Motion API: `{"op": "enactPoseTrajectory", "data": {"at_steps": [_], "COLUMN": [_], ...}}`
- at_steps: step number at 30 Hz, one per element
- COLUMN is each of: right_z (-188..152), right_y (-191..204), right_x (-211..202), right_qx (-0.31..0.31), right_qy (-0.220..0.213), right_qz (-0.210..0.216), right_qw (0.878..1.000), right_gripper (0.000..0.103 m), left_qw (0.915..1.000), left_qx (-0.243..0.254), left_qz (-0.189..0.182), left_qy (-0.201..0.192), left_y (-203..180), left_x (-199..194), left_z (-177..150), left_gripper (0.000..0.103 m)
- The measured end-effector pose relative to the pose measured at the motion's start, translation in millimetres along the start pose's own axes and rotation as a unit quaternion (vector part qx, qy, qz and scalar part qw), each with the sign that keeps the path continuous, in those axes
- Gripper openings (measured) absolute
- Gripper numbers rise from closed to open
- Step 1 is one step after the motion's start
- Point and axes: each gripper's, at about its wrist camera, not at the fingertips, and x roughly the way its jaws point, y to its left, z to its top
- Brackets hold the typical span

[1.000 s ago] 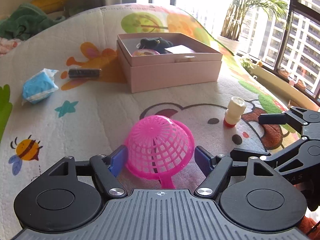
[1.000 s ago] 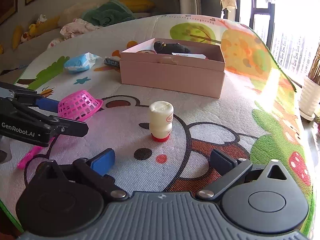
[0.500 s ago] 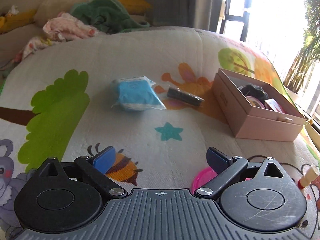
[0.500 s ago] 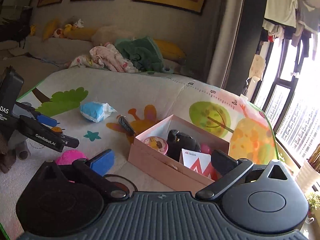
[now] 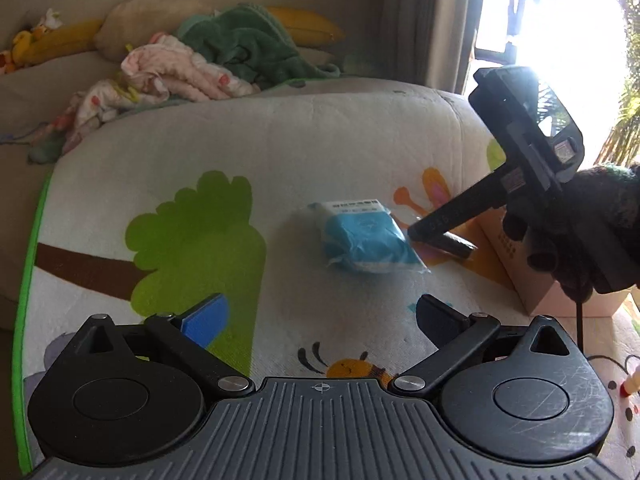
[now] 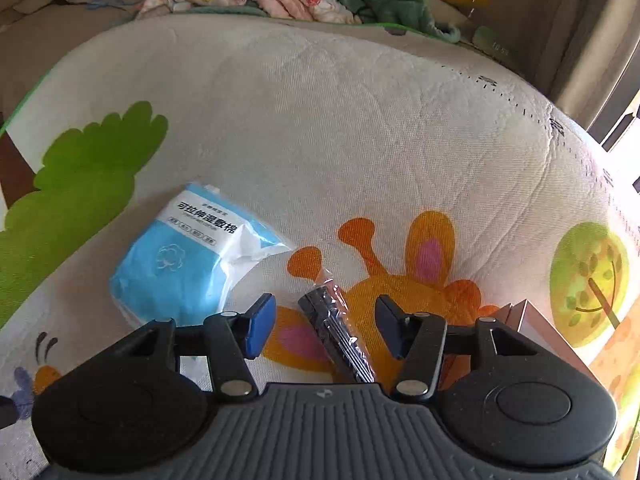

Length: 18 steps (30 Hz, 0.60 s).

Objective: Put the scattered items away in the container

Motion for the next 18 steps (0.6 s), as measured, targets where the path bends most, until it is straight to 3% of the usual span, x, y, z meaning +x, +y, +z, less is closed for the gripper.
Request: {"op": "enactPoseTrajectory", "data": {"at_steps": [3, 7, 9, 15, 18], "right_z": [-1.6, -16.7, -29.4, -89.1, -127.2], "right_y": [-2.2, -5.7, -9.8, -41.1, -63.3], "right_x": [26.2, 11.5, -4.7, -101.6, -152.1], "right_qx": [0.018, 0.014, 0.015, 0.052, 0.08], "right_qy": [0.041, 0.025, 0.014, -0.073, -0.126], "right_qz": [0.007, 0.029, 0.042, 0.105, 0.102], "right_qw": [0.999, 0.999, 0.999, 0.99, 0.983], "right_gripper": [0.048, 0.023, 0.02, 0.014, 0.013], "left_qw": [0.9998, 0.9993, 0.999, 0.9986, 0.9985], "left_qx": [0.019, 0.032, 0.035, 0.038, 0.02], "left_qz": [-0.003, -0.004, -0.008, 0.008, 0.031], "left_qy": [0.003, 0.02, 0.026, 0.036, 0.04], "left_y": [0.0, -7.6, -14.9, -41.5, -50.8], "left_x": [6.7, 27.2, 37.4, 72.9, 95.8], "left_z": [3.2, 7.5, 10.6, 27.0, 38.0], "left_gripper": [0.103, 0.103, 0.103, 0.103, 0.103]}}
